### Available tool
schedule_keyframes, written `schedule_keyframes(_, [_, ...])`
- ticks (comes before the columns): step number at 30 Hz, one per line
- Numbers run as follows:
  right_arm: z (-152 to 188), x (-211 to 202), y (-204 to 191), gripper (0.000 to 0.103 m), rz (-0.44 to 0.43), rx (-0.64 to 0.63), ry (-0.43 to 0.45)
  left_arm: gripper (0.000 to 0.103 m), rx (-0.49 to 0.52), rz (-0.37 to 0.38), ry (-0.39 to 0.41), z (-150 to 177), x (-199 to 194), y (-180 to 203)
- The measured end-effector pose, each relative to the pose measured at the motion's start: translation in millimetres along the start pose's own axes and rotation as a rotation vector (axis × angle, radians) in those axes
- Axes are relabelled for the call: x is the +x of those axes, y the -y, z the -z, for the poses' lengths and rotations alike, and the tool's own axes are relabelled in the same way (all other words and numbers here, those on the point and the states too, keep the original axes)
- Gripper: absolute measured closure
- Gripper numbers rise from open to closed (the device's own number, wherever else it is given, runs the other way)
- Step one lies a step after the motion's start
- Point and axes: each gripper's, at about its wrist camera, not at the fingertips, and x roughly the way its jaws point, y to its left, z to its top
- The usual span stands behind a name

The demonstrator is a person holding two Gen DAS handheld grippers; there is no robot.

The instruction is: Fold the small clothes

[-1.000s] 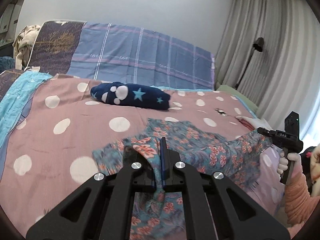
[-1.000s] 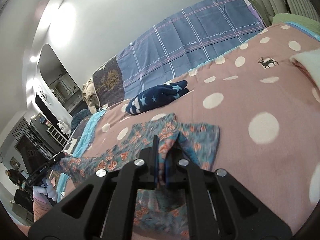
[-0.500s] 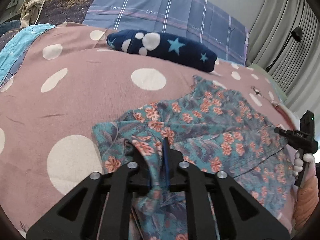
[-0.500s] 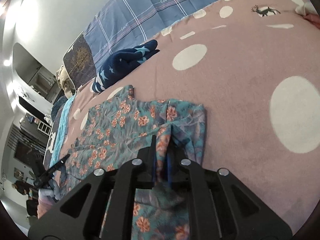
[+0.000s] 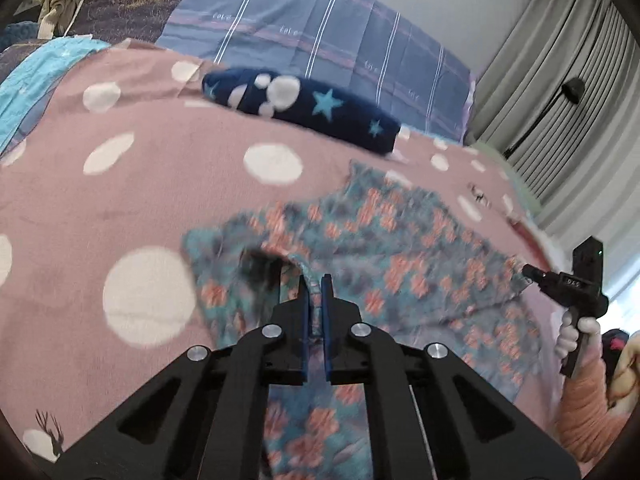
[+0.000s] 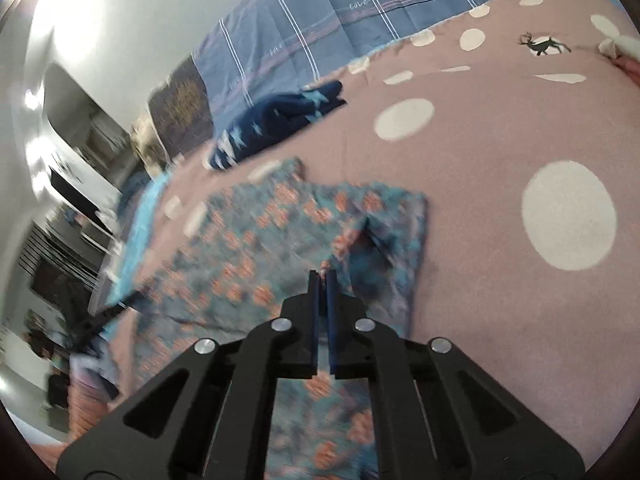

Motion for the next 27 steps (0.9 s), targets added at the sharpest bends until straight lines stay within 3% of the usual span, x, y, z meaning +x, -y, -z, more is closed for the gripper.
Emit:
schedule_keyframes(3, [-28, -6, 2, 0.100, -0.038, 0.052, 0.079, 0.098, -0.034, -0.001, 0.074, -33, 0, -2])
schedule_keyframes(4, [-39, -6, 5, 0.100, -0.041, 0.074, 0.101, 0.098, -0.049, -0.032, 0.102, -45, 3, -7])
schedule_keyframes(6, [-59, 4, 13, 0.099, 0.015, 0.096, 0.123, 0.094, -0.035, -0.141, 0.135, -57, 12, -14])
schedule_keyframes(7, [-64, 9, 17, 0.097, 0.061, 0.099, 0.123, 0.090, -0.006, -0.253, 0.143, -60, 18, -16])
schedule_keyframes(8, [-67, 16, 20, 0.097, 0.102, 0.099, 0.102, 0.087, 0.015, -0.293, 0.136, -61, 21, -16])
schedule_keyframes(9, [-67, 19, 22, 0.088, 0.110, 0.096, 0.082, 0.080, 0.037, -0.305, 0.127, -59, 23, -16])
schedule_keyframes(10, [-65, 21, 22, 0.076, 0.109, 0.086, 0.069, 0.070, 0.051, -0.291, 0.122, -56, 22, -17])
schedule_keyframes(12, [-61, 20, 21, 0.071, 0.126, 0.025, 0.071, 0.062, 0.068, -0.273, 0.110, -48, 22, -19])
schedule_keyframes(17, [-63, 35, 24, 0.058, 0.144, -0.081, -0.002, 0.060, 0.059, -0.229, -0.033, -43, 49, -33])
schedule_keyframes(22, [-72, 68, 19, 0.053, 0.171, -0.150, -0.087, 0.060, 0.061, -0.241, -0.107, -54, 82, -38])
schedule_keyframes(23, [-74, 75, 19, 0.053, 0.167, -0.151, -0.100, 0.061, 0.074, -0.227, -0.116, -58, 86, -35])
schedule_keyframes(24, [-77, 82, 19, 0.056, 0.164, -0.148, -0.111, 0.077, 0.087, -0.215, -0.122, -59, 90, -33])
schedule_keyframes(25, [-78, 86, 20, 0.085, 0.168, -0.147, -0.114, 0.094, 0.098, -0.203, -0.127, -61, 92, -31])
schedule_keyframes(26, [-79, 90, 20, 0.099, 0.177, -0.149, -0.115, 0.100, 0.102, -0.196, -0.129, -62, 93, -28])
schedule_keyframes(27, [-80, 91, 19, 0.099, 0.176, -0.144, -0.116, 0.101, 0.114, -0.201, -0.106, -64, 88, -23])
